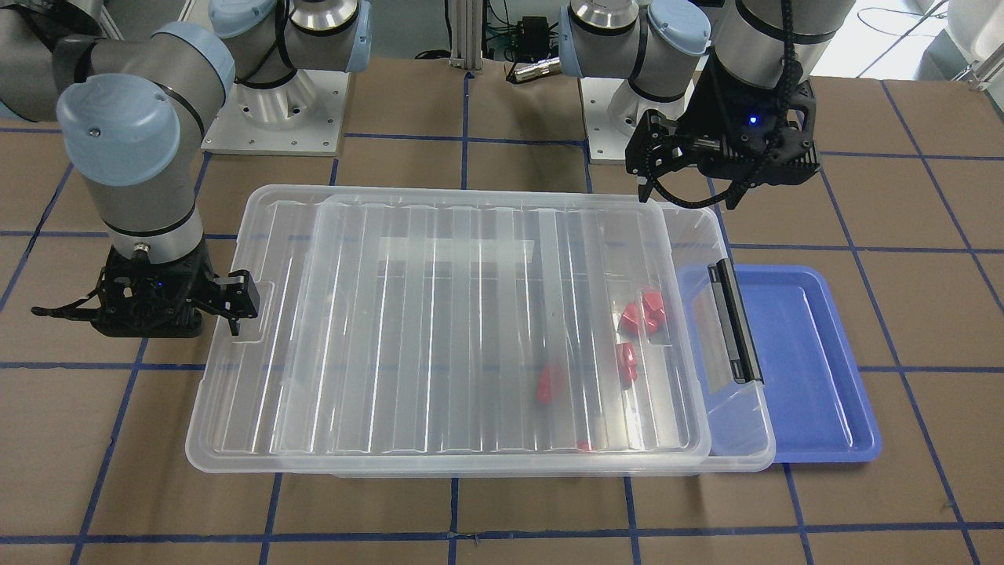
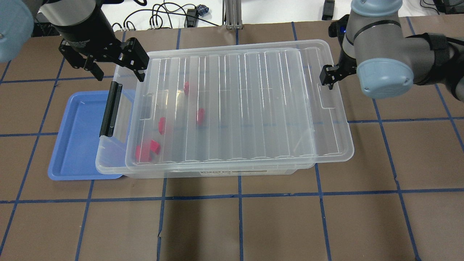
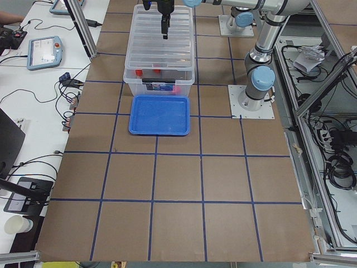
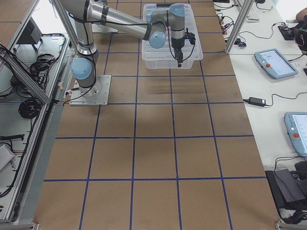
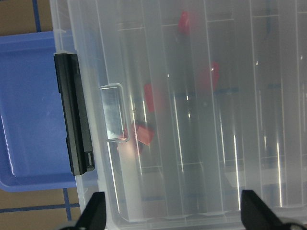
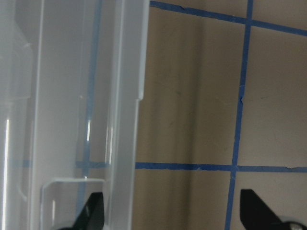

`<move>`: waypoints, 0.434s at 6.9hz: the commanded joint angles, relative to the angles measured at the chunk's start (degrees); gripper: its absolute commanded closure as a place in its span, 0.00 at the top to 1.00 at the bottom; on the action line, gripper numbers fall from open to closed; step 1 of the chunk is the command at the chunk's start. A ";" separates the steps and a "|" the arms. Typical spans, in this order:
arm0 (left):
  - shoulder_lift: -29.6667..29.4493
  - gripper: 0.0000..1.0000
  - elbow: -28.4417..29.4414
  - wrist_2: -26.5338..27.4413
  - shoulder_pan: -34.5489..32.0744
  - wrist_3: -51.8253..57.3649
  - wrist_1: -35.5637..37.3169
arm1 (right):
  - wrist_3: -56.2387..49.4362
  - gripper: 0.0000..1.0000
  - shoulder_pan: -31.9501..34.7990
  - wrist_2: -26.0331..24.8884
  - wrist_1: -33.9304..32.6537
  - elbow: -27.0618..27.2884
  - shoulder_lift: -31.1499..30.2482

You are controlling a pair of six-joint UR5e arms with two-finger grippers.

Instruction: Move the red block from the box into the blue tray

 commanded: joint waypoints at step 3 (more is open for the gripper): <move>-0.18 1.00 -0.02 0.00 0.00 0.00 0.00 | -4.53 1.00 -6.08 -0.41 0.36 -0.33 -0.15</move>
